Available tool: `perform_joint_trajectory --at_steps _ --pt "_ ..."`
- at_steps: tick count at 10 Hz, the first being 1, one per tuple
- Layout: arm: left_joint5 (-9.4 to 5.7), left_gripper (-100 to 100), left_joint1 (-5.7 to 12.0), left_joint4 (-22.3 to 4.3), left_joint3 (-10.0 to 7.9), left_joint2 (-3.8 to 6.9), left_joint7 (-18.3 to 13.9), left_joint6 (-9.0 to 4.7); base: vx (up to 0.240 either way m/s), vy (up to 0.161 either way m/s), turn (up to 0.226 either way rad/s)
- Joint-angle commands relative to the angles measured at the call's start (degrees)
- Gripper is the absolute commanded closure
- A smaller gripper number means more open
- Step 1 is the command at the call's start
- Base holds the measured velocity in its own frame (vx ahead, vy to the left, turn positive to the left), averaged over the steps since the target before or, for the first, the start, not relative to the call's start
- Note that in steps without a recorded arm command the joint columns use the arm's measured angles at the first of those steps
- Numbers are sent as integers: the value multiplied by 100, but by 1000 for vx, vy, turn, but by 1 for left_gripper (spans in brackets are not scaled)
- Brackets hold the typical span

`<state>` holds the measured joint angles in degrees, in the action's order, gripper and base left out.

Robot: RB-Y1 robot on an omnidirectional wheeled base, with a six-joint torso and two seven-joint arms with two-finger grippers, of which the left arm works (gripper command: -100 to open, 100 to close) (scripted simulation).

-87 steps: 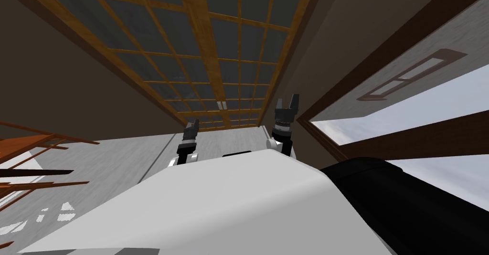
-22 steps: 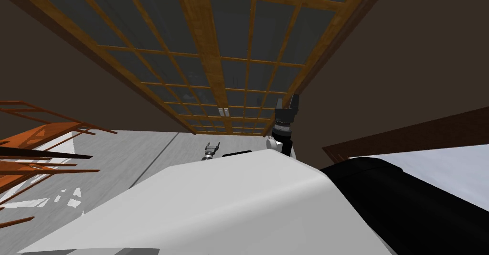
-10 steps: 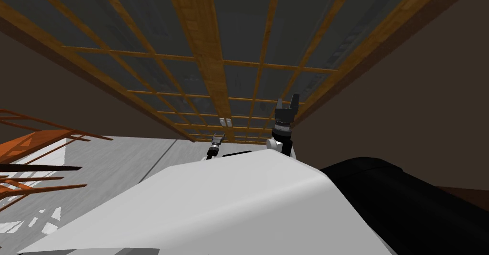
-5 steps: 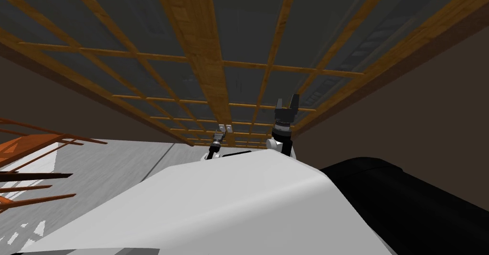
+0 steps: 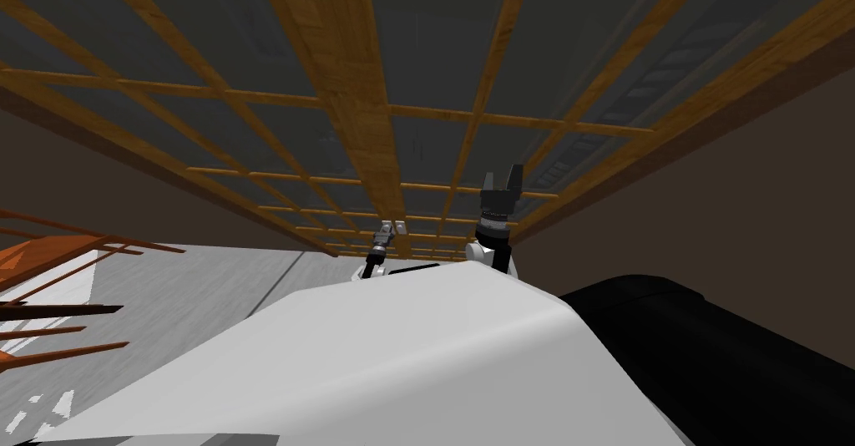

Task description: Pull the door open

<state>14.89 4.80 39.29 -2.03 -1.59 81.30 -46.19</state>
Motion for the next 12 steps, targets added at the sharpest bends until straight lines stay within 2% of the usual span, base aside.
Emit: perform_joint_trajectory --at_steps 1,3,4,12 --pt "2 100 -5 -2 8 -11 -2 -5 -8 3 0" --pt "2 100 -5 -2 8 -11 -2 -5 0 0 0" --pt "-24 100 -66 -34 5 67 -66 5 -107 21 -26" --pt "-133 100 -281 -142 26 327 -346 6 -173 22 -5"
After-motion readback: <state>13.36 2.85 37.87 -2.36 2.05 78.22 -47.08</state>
